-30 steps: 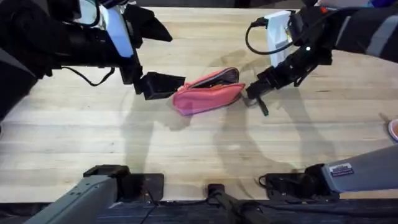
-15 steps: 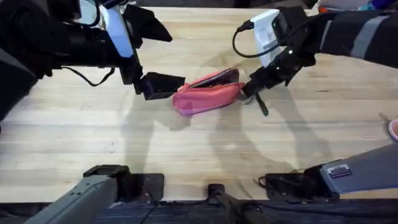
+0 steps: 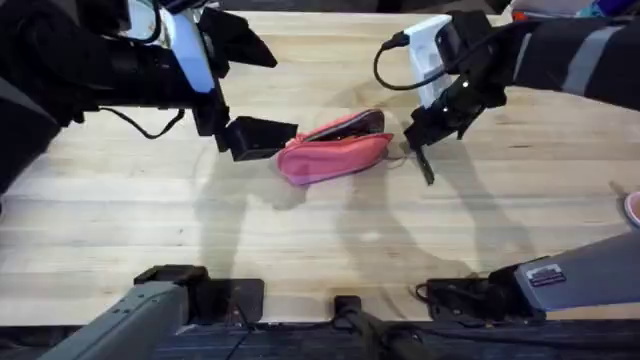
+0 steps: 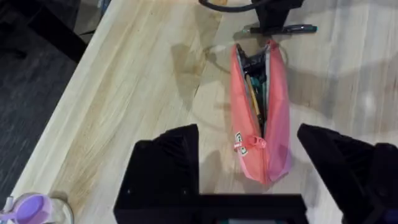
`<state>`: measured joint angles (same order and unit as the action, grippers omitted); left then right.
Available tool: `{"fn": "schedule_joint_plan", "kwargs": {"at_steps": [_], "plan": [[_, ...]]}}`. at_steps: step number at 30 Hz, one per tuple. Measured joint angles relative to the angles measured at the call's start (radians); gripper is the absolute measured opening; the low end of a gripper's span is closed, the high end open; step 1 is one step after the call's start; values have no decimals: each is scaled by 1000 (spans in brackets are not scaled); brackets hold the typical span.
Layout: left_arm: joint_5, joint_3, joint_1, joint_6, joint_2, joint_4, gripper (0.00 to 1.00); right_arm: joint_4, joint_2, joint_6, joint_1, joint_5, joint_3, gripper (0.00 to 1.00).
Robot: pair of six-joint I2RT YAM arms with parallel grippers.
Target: Unzip the bag, pick up the pens from the table one at a time and place them inside, then zip the bag closed.
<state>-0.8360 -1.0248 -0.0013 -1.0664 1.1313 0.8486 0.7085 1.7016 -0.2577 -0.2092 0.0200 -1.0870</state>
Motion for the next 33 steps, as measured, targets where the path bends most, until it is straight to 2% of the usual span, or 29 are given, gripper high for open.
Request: {"fn": "schedule_joint_plan", "kwargs": {"at_steps": [10, 19, 25, 33], "plan": [[0, 0, 0, 0, 0, 0, 993, -1, -12, -9, 0, 3, 0, 31], [2, 0, 0, 0, 0, 0, 993, -7, -149, -95, 0, 3, -54, 31], [2, 0, 0, 0, 0, 0, 994, -34, -228, -212, -2, -12, -69, 32], [2, 0, 0, 0, 0, 0, 994, -35, -247, -523, -84, -105, -69, 32]]}}
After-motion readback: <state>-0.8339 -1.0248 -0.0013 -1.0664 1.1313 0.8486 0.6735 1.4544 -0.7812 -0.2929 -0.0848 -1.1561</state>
